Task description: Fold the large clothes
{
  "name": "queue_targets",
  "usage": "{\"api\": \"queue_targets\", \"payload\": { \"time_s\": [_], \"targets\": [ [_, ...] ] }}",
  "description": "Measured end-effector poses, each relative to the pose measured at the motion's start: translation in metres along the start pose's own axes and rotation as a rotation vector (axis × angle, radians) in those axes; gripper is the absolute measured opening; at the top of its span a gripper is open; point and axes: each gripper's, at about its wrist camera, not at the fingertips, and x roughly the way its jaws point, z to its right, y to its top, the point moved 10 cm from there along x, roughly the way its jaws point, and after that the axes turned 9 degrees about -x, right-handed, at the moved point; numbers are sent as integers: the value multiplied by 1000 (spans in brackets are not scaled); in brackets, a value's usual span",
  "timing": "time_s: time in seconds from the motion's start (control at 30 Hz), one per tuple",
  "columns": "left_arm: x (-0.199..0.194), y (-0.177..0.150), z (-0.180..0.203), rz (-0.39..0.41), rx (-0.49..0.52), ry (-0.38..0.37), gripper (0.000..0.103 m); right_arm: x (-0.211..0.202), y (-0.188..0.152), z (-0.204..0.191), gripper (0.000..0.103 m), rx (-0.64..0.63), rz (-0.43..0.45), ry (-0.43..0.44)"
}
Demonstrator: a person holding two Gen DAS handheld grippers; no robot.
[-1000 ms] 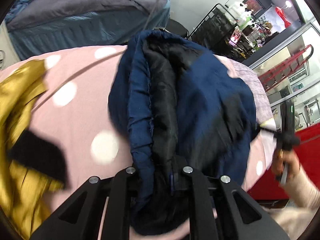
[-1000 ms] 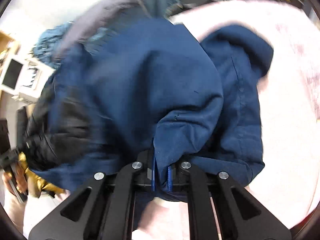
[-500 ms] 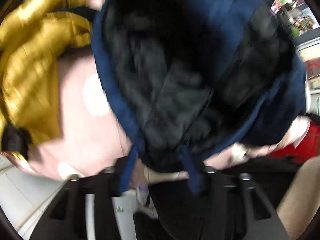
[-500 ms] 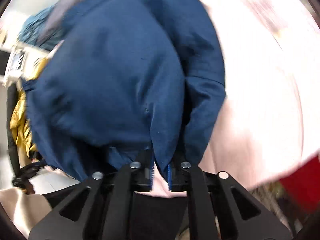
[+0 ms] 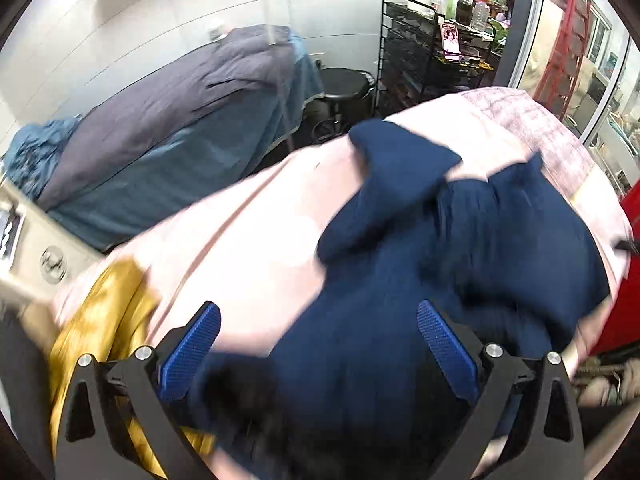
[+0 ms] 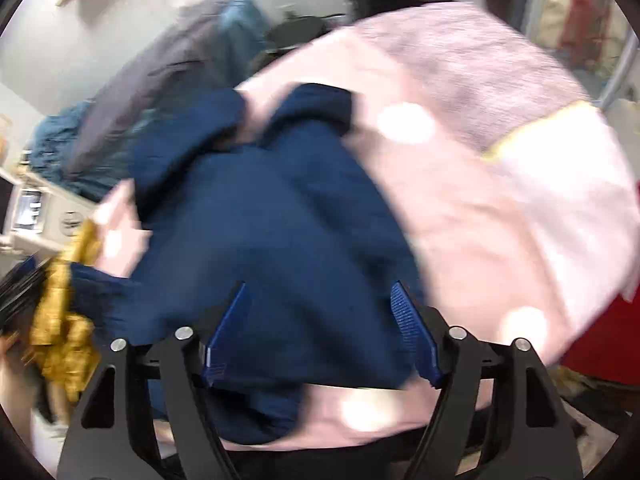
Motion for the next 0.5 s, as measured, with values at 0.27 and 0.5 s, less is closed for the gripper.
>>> {"api": "queue_targets", "payload": {
  "time_s": [0.27, 0.5],
  "targets": [
    [151, 53, 80, -194, 153, -7, 97, 60, -10, -126, 80, -164, -166, 52],
    [202, 34, 86, -299, 100, -6, 63, 109, -33, -108, 44, -338, -223, -174]
  ]
}}
